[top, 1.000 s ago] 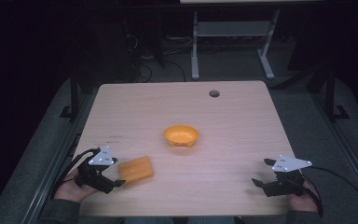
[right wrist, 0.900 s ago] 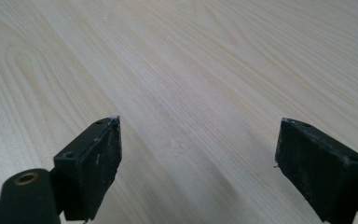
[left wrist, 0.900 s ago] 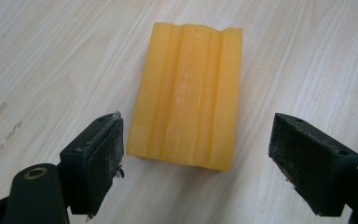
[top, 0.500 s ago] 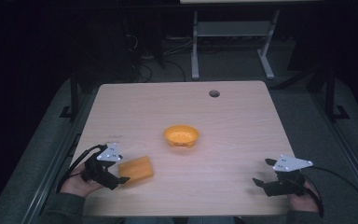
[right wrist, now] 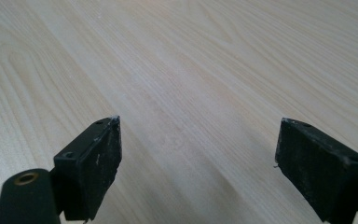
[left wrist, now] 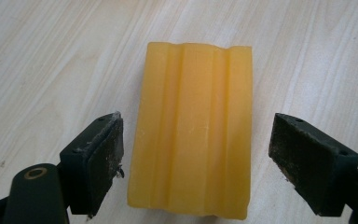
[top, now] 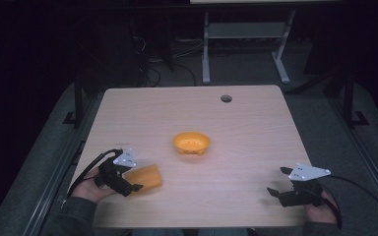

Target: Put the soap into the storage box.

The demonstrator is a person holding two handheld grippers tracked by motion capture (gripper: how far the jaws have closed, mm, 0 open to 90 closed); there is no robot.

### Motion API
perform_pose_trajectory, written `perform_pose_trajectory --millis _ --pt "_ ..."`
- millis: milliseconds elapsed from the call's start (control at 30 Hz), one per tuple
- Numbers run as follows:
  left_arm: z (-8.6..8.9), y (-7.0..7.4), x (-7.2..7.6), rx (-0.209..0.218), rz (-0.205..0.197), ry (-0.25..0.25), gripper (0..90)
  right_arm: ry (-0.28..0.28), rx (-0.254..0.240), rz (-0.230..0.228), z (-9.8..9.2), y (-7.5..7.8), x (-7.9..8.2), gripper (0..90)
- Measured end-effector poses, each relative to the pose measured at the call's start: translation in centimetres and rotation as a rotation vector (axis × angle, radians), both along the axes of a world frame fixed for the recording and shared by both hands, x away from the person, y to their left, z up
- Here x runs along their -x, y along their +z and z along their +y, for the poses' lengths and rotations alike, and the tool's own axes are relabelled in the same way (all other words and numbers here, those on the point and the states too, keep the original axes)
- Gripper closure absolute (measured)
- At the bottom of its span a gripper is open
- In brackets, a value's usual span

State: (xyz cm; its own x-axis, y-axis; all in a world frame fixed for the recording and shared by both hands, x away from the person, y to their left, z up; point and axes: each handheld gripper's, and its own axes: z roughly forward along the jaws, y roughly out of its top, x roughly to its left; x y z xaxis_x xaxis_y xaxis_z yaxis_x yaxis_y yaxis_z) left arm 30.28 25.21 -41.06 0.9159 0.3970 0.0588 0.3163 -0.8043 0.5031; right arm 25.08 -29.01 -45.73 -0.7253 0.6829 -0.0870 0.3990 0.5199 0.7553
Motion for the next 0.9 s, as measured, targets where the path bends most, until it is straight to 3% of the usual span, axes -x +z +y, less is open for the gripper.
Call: perform_pose_trajectory --millis 900 --pt "-1.4 -1.8 -1.1 -0.07 0.045 -0.016 17.0 0.011 0.0 0.0 0.1 0.0 0.0 13.9"
